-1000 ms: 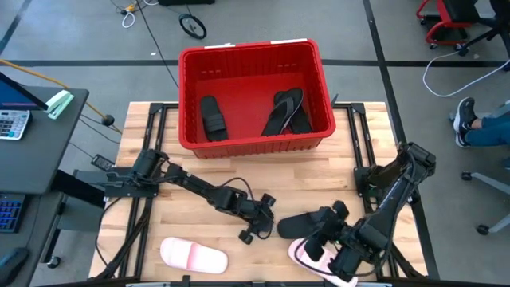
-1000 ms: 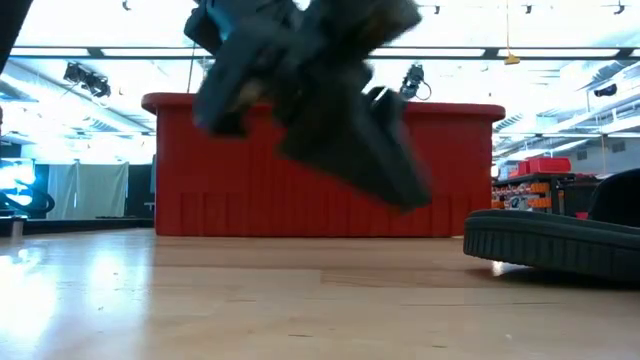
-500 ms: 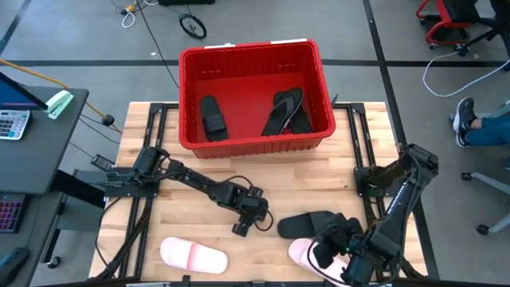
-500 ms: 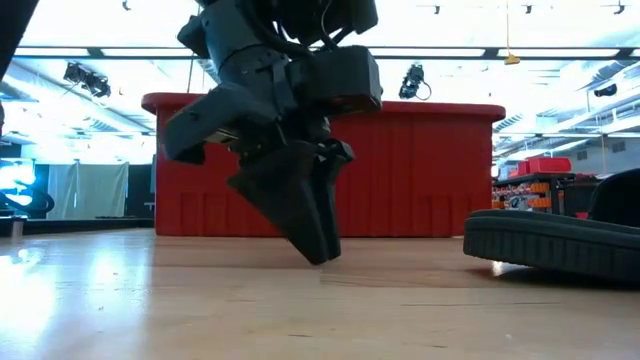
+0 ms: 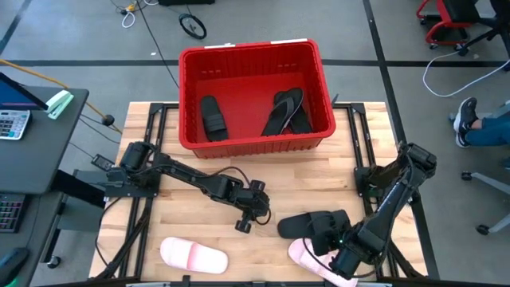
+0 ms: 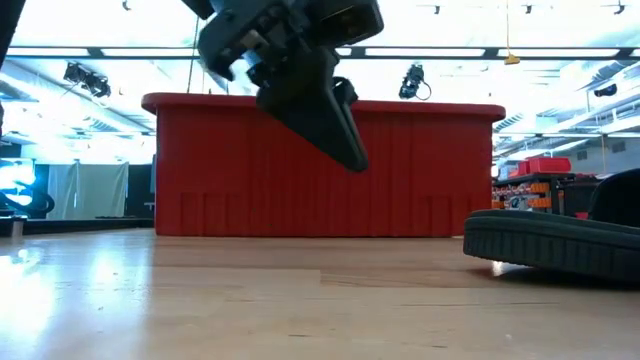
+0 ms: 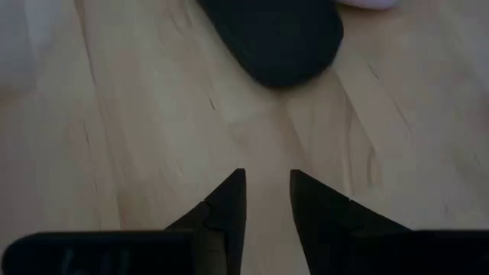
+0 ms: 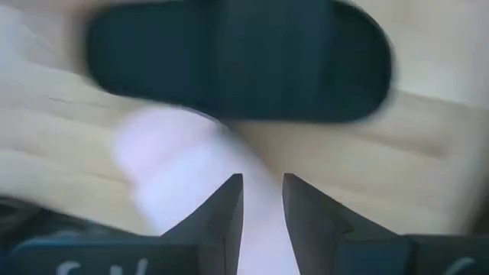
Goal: Pick and place slides into bin
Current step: Put the black slide into the red container
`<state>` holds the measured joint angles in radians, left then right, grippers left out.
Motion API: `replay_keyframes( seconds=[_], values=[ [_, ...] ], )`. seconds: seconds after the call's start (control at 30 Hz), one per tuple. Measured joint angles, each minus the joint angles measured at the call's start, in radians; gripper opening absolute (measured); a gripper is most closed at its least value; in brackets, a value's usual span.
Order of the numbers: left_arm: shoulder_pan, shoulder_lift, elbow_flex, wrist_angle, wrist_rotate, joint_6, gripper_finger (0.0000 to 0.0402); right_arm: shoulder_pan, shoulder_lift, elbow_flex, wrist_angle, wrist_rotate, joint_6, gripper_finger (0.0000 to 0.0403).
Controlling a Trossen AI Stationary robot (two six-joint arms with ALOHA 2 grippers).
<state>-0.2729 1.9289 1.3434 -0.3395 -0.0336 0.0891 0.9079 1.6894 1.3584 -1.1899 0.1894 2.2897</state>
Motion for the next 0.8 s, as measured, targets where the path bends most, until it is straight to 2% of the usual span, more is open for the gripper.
replay_keyframes(
  seconds=[0.1,0.3,0.5,0.67,0.8],
  values=[
    [-0.007,-0.007,-0.002,-0.007,-0.001,0.000,0.0107,0.009,0.000,-0.080,0.030,-0.031,0.019,0.0100],
    [-0.024,-0.008,-0.002,-0.018,0.001,0.005,0.0107,0.011,-0.001,-0.232,0.120,0.037,0.018,0.0105],
    [-0.032,-0.008,-0.002,-0.026,0.001,0.005,0.0107,0.008,-0.006,-0.352,0.284,0.082,0.019,0.0110],
    [-0.029,-0.008,-0.002,-0.026,0.001,0.010,0.0107,-0.006,-0.003,-0.392,0.433,0.247,0.006,0.0110],
    [-0.016,-0.008,-0.002,-0.025,0.001,0.012,0.0107,-0.031,-0.002,-0.392,0.521,0.382,-0.069,0.0110]
  ],
)
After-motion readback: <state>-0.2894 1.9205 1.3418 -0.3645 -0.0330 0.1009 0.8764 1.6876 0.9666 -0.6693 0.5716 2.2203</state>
